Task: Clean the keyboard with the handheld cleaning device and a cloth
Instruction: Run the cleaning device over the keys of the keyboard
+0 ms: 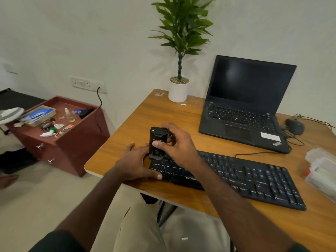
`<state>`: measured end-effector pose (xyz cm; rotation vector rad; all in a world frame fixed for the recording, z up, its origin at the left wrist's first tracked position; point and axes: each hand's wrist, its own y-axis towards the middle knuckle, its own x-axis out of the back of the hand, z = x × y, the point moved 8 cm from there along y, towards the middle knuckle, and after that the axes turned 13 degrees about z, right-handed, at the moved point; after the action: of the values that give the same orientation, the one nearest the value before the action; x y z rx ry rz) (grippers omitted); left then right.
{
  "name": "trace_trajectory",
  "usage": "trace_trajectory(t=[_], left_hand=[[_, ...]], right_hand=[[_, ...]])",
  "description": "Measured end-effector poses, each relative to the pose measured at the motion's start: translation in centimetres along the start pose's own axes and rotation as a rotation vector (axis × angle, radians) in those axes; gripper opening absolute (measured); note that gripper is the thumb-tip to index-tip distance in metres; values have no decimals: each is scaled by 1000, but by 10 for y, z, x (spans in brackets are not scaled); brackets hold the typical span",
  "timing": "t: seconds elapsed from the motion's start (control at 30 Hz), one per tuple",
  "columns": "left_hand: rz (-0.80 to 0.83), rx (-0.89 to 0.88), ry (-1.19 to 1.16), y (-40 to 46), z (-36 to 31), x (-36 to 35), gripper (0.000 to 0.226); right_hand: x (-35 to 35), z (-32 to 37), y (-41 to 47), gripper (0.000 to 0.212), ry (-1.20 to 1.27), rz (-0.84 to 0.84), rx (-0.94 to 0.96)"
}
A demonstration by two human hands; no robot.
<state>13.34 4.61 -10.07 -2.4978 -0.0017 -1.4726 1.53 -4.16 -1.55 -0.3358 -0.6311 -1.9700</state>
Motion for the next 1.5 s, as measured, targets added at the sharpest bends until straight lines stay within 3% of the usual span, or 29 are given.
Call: trace_trajectory(t=[0.3,0.47,0.8,0.97,1.07,1.27,1.4,1.5], left_hand=[[31,6,14,2,3,-2,134],[47,2,12,1,-1,0,129],[74,52,45,3,5,-4,136],[69,16,32,2,-1,-2,132],[53,9,19,2,-1,-2,128],[82,64,20,0,2,-3,136],[96,70,25,1,3,-3,134],[93,60,44,2,2,-5,133]], right_hand=[[7,-14,3,30,-92,99,-34],[4,-7,9,31,9,31,-1],[11,-26,8,27,11,116,-43],[7,-15,14,30,38,28,23],[-6,-19,12,35,0,76,14],[21,-31,7,26,59,124,-37],[36,-24,6,27,115,-14,24],[23,-23,4,30,72,6,53]])
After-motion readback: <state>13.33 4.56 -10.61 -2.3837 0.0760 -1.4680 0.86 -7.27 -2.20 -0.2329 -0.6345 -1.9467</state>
